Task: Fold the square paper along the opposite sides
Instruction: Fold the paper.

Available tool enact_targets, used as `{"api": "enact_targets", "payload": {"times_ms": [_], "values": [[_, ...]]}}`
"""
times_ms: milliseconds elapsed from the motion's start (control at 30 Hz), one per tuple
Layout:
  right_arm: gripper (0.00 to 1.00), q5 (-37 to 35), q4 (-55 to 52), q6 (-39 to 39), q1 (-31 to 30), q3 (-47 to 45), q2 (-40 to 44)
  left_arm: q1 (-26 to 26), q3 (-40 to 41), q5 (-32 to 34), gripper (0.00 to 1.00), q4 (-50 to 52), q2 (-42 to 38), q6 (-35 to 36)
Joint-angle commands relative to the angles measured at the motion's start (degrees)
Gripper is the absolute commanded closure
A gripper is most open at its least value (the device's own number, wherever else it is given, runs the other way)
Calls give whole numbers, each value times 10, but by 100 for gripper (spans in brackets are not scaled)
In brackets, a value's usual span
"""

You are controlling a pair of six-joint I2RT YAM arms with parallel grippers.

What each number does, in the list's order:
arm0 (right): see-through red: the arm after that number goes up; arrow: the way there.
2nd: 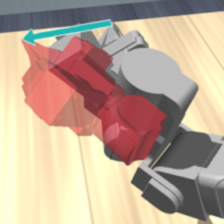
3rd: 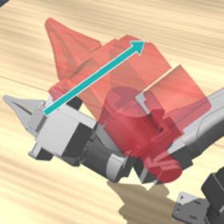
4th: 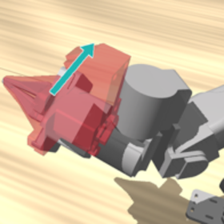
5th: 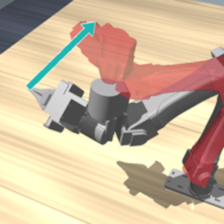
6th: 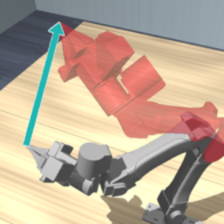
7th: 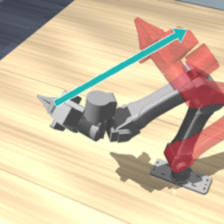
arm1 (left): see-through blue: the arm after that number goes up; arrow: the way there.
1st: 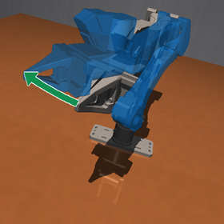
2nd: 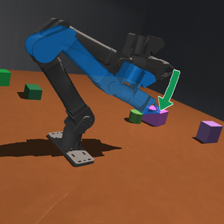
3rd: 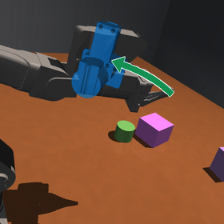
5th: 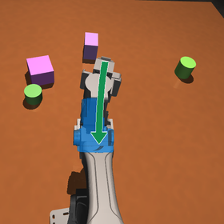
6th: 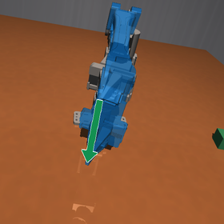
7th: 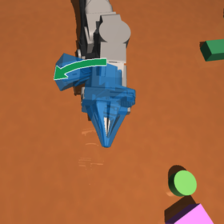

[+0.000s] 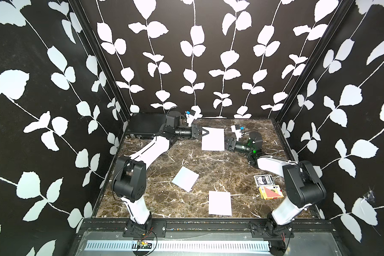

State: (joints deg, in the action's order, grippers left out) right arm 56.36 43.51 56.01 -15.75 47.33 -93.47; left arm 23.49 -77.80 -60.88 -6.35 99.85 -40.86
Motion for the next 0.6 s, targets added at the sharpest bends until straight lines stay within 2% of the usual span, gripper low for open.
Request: {"api": "enact_targets", "payload": {"times_ms": [0,233,367,567], "values": [[46,4,-23,-25,-1,-20,43,2,5,-3,100,12,-12,23],[45,1,-35,-20,-1,-41,93,2,8,1,100,19,-11,30],[41,-4,-117,-76,-11,-20,117,2,8,4,100,15,-11,26],[33,0,-97,-55,-23,-4,111,2,7,5,100,16,-10,27]]}}
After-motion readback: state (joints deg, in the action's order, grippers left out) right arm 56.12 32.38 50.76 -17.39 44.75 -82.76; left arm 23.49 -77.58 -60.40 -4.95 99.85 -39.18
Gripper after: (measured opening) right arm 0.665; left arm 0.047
